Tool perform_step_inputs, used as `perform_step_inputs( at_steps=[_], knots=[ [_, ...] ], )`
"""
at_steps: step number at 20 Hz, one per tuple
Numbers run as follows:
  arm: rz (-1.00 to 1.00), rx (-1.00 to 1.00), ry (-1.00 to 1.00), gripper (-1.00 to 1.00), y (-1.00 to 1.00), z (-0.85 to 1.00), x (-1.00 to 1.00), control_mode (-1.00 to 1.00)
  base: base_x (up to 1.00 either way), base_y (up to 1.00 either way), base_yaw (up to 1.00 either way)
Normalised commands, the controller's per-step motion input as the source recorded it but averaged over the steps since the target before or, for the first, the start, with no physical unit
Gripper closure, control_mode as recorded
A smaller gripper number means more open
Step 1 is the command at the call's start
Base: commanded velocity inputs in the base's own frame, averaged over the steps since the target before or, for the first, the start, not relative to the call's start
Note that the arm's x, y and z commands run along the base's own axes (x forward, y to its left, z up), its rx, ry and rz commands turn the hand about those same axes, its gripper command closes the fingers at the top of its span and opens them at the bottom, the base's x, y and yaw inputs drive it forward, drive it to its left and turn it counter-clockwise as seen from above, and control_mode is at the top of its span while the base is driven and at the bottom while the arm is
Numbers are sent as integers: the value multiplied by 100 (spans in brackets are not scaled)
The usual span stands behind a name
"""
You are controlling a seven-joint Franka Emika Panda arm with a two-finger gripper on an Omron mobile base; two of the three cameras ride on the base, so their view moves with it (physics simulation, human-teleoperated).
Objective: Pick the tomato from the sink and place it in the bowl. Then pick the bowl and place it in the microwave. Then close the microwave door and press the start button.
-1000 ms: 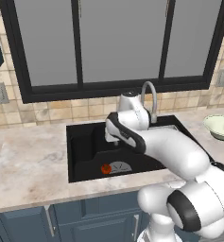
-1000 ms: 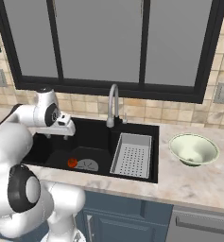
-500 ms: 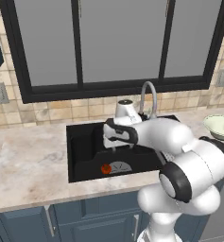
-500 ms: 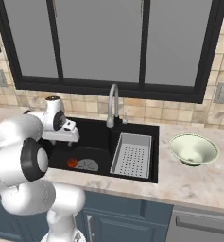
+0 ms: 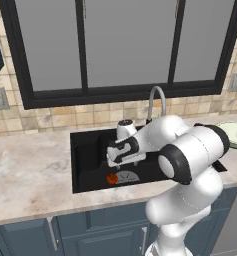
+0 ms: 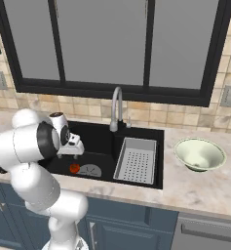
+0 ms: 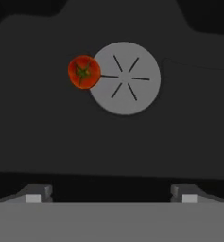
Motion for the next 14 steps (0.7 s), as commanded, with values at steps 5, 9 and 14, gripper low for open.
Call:
perform_step_inputs(
  at_steps=[5, 9, 14],
  knots=[
    [0, 0, 0, -100, 14, -43, 14, -100, 0, 0, 0],
    [0, 0, 0, -100, 11, -37, 17, -100, 0, 0, 0],
    [0, 0, 0, -100, 9, -42, 32, -100, 0, 0, 0]
  ],
)
